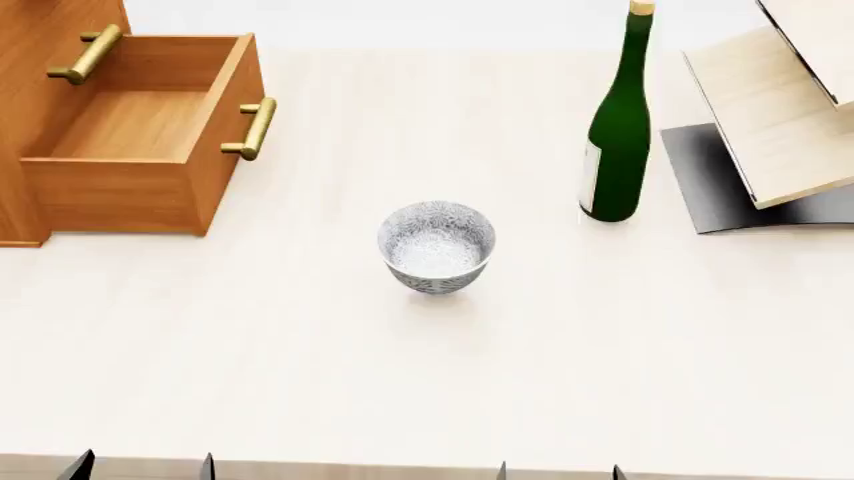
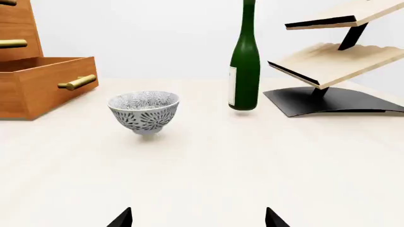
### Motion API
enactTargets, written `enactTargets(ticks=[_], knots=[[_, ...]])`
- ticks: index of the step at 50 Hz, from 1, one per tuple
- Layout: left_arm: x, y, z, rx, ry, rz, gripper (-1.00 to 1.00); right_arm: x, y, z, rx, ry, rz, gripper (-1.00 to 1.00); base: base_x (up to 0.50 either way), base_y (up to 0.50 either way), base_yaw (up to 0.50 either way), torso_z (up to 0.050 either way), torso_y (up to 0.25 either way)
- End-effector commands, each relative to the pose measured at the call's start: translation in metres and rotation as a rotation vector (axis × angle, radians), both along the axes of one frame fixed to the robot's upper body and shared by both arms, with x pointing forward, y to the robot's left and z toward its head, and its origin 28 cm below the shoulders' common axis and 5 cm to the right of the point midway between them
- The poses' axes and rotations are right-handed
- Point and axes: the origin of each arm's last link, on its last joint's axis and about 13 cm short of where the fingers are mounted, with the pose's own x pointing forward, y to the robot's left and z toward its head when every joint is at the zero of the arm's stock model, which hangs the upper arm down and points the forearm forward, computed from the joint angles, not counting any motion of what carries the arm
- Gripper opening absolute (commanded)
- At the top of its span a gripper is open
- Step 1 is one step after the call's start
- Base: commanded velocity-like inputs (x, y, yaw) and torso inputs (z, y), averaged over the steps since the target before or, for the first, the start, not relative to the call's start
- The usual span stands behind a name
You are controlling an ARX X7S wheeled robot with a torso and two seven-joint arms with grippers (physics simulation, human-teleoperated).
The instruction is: Put the bowl on top of the cabinet.
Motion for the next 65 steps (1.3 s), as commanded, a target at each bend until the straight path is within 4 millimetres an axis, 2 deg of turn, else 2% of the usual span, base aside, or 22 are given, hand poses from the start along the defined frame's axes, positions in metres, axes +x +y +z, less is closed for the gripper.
enactTargets(ticks=[1, 25, 30, 35, 38, 45, 51, 52, 60, 65], knots=[[0.000, 0.000, 0.000, -0.001, 0.001, 0.001, 1.00, 0.001, 0.002, -0.001, -0.037, 0.009, -0.008, 1.00, 0.00, 0.00, 0.00, 0.000, 0.000], [0.000, -0.001, 0.000, 0.012, -0.008, 0.004, 1.00, -0.001, 0.001, 0.003, -0.029, -0.040, -0.039, 1.00, 0.00, 0.00, 0.00, 0.000, 0.000], [0.001, 0.003, 0.008, -0.056, -0.033, 0.036, 1.00, -0.005, 0.001, 0.010, -0.032, -0.087, -0.054, 1.00, 0.22, 0.00, 0.00, 0.000, 0.000], [-0.002, 0.006, 0.027, -0.046, -0.154, 0.097, 1.00, -0.012, -0.003, 0.031, -0.015, -0.131, -0.086, 1.00, 0.50, 0.00, 0.00, 0.000, 0.000], [-0.006, 0.009, 0.045, -0.051, -0.254, 0.128, 1.00, -0.017, -0.006, 0.045, 0.003, -0.170, -0.114, 1.00, 0.50, 0.00, 0.00, 0.000, 0.000], [-0.014, 0.013, 0.070, -0.094, -0.344, 0.139, 1.00, -0.027, -0.009, 0.065, 0.013, -0.219, -0.117, 1.00, 0.50, 0.00, 0.00, 0.000, 0.000], [-0.014, 0.013, 0.077, -0.093, -0.370, 0.141, 1.00, -0.028, -0.007, 0.075, -0.010, -0.271, -0.105, 1.00, 0.50, 0.00, 0.00, 0.000, 0.000], [-0.013, 0.014, 0.079, -0.094, -0.374, 0.145, 1.00, -0.031, -0.006, 0.085, -0.021, -0.316, -0.097, 1.00, 0.50, 0.00, 0.00, 0.000, 0.000], [-0.015, 0.016, 0.092, -0.094, -0.403, 0.152, 1.00, -0.033, -0.004, 0.108, -0.014, -0.354, -0.071, 1.00, 0.50, 0.00, 0.00, 0.000, 0.000], [-0.018, 0.017, 0.100, -0.102, -0.424, 0.154, 1.00, -0.036, -0.010, 0.113, 0.006, -0.375, -0.101, 1.00, 0.50, 0.00, 0.00, 0.000, 0.000]])
